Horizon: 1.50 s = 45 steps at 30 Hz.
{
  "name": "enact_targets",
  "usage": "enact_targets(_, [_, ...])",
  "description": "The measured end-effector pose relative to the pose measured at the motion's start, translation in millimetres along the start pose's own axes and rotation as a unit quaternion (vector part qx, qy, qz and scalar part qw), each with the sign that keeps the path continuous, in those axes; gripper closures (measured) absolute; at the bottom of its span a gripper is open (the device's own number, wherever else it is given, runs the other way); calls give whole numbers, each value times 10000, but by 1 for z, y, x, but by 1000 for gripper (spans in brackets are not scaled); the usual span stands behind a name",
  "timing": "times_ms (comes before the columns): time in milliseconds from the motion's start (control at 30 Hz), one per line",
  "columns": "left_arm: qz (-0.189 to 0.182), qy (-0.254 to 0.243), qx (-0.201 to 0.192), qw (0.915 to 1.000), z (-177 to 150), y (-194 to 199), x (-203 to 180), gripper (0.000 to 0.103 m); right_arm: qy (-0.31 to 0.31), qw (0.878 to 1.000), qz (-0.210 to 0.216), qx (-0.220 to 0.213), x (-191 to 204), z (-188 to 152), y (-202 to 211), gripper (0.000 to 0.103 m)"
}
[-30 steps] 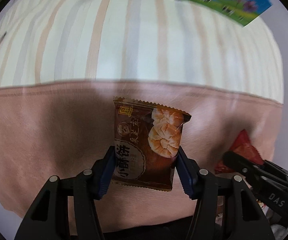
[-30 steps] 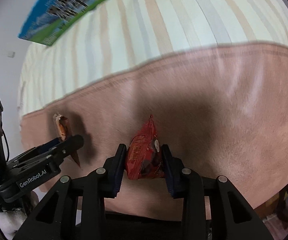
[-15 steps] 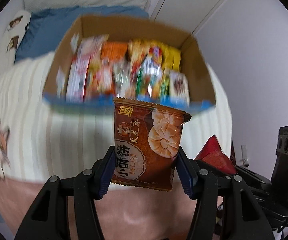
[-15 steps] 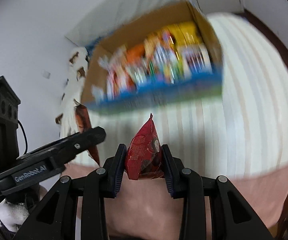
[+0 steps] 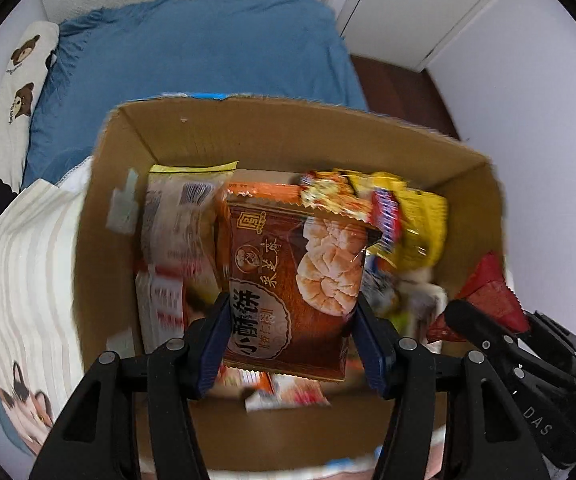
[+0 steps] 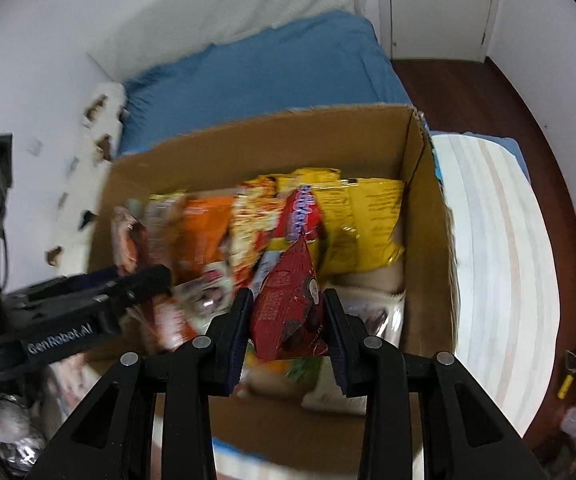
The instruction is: Organize snacks
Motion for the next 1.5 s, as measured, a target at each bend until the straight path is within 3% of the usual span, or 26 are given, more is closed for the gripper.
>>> enact_targets(167, [114, 49, 508, 9986, 11, -39, 8, 47, -123, 9984, -75, 554, -15, 7, -43, 64])
enact_targets(200, [136, 68, 557, 9983, 11, -42, 9, 47, -136, 9980, -95, 603, -16, 8, -47, 60])
enact_targets(267, [111, 129, 535, 9984, 14, -45, 13, 45, -153, 9971, -186, 725, -19, 8, -52, 36])
enact_targets(367, [211, 142, 497, 9984, 14, -44, 19, 12, -117, 9963, -79, 853, -12, 4, -52, 21])
enact_targets(433, [237, 156, 439, 9986, 15, -41, 22, 9, -53, 9962, -187, 850, -10, 4, -50, 9])
enact_targets(933, [241, 45, -133, 9996, -35, 10, 23, 9, -26, 9973, -649, 354, -16, -16, -5, 2])
enact_targets(1033, [268, -60, -354, 9990, -48, 28, 18, 9, -40, 9974, -703, 143, -19, -26, 8, 1])
enact_targets(1133, [375, -117, -606, 9974, -62, 42, 20, 0, -47, 9971, -757, -74, -21, -35, 23, 1])
enact_targets(1233, [450, -136, -873, 9951, -60, 56, 20, 0, -50, 9959, -805, -398, -24, -47, 44, 1])
enact_targets(1500, [455, -197, -1586, 9861, -105, 102, 8, 0, -36, 9910, -659, -1165, -12, -90, 104, 1])
Point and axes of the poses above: each gripper's, at about its wrist camera, not at the fingertips, and y roughly against the way its jaws point, x to its left, z to its top, the point moved 10 cm from there along -y, roughly the way its jaws point, and after that the axes turned 3 degrees about x, right-handed, at the moved point
